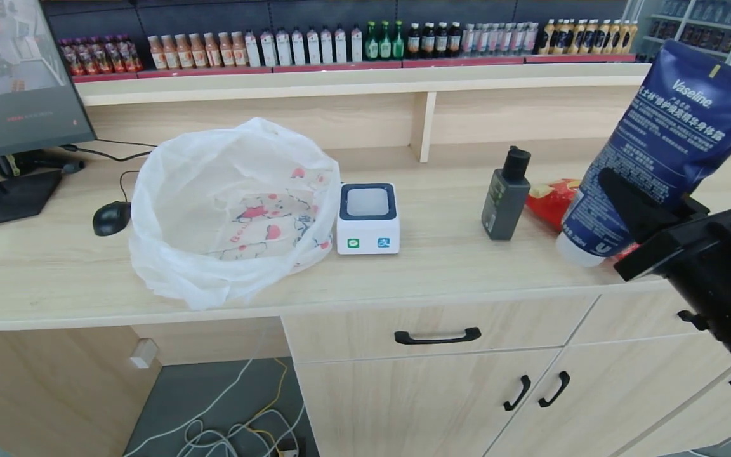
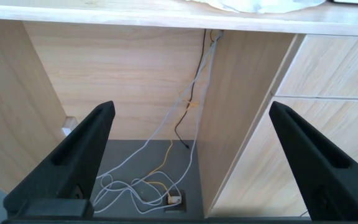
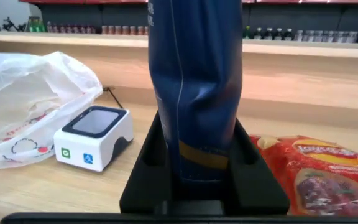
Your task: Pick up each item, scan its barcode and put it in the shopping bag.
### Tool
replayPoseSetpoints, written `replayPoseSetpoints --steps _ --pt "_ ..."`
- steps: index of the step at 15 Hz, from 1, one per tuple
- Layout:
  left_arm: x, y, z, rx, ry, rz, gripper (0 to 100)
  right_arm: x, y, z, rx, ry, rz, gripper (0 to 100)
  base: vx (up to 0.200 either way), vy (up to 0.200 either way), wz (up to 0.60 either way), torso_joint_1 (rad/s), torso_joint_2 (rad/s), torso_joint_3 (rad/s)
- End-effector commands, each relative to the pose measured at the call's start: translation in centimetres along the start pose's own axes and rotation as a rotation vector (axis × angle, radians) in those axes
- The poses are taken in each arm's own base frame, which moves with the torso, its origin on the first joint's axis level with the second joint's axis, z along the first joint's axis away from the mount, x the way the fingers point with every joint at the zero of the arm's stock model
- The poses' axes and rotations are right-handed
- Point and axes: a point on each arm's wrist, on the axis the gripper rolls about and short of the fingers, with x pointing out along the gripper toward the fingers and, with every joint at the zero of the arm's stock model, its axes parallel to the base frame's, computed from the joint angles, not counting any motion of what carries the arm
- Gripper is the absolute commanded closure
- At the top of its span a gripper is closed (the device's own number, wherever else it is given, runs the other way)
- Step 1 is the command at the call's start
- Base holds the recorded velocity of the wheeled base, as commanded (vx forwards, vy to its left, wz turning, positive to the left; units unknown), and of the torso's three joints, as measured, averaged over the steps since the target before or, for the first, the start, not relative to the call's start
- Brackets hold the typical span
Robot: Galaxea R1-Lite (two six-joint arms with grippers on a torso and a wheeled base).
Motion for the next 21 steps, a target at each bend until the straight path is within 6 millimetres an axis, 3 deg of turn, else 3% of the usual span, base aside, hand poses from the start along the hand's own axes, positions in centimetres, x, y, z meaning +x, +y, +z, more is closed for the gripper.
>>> replayPoseSetpoints --steps 1,9,17,21 --pt "0.0 0.0 0.0 0.0 0.0 -0.001 0 0.1 0.2 -0.7 -0.004 0.029 0.006 100 0.0 0.2 0.0 0.022 0.0 0.002" --pt "0.0 0.0 0.0 0.002 0.0 -0.001 0 -0.5 0.2 -1.2 -0.007 0.058 0.019 100 0.0 0.2 0.0 0.002 0.0 0.005" --pt "0.0 0.0 0.0 0.0 -0.002 -0.001 0 -0.2 0.3 -1.0 -0.002 0.042 0.03 100 0.0 0.0 0.0 0.0 0.0 0.0" --pt "0.0 0.0 0.0 0.0 -0.002 -0.001 0 1.5 0.8 -1.0 -0.08 -0.015 0.169 100 0.0 0.0 0.0 0.0 0.0 0.0"
